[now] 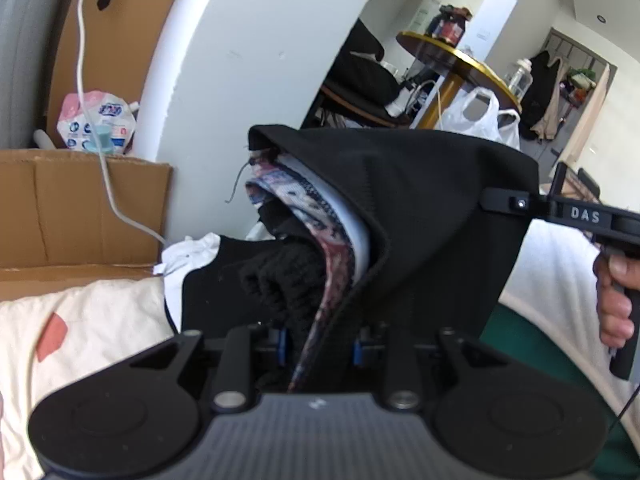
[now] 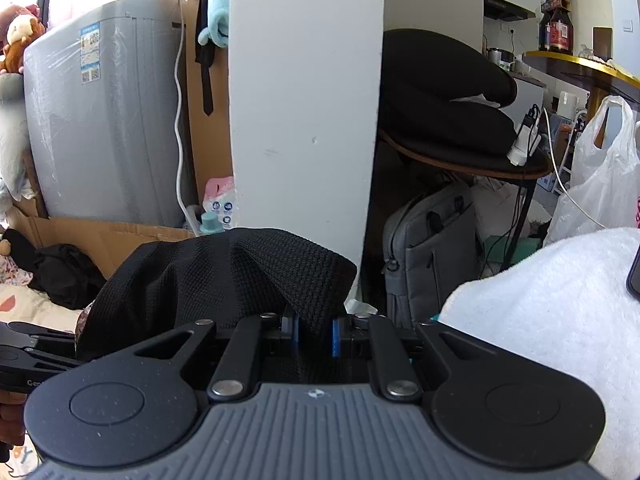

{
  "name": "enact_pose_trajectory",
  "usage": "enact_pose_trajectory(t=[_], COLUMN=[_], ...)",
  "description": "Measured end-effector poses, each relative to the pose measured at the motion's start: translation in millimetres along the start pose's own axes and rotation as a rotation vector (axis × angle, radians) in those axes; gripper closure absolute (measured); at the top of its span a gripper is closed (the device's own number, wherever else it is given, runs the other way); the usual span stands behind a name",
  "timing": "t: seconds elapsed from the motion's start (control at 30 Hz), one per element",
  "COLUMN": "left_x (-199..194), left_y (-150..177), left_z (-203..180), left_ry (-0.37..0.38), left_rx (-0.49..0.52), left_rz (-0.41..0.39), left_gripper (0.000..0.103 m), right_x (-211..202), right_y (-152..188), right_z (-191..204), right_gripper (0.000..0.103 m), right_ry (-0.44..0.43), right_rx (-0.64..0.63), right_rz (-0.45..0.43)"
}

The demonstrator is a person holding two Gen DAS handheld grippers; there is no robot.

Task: Fold clothes
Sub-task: 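Carry the held black shorts with both grippers toward the clothes pile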

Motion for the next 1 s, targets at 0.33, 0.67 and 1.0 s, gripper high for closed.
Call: enact_pose_trajectory(t=[0.33,0.67,1.0], left_x=[36.0,63.0,85.1], left_y=[33.0,45.3,49.2], left_z=[5.6,20.5,45.2], left_ry=[-0.022,-0.062,-0.084], left_rx=[-0.017,-0.072,-0.138], left_rz=[0.07,0.075,0.052], left_gripper=[0.073,0.073,0.072], right_x=[27.0,70.0,110.3], right_y=[23.0,32.6,34.7], right_z=[-7.5,-11.8,-16.3], right_gripper=[0.089,0.089,0.09], right_ry=[-0.011,-0.005,-0.011], right_rx=[-0.06,-0.045,-0.018], right_rz=[0.049,0.057,0.044])
Point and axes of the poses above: each gripper's, at about its wrist camera, not at the fingertips, and x roughly the way its jaws point, z to its left, y to its underside, the point moved 10 cm from there along x, roughly the way its jaws point, and after that the axes turned 13 degrees about -z, right-handed, at the moved point
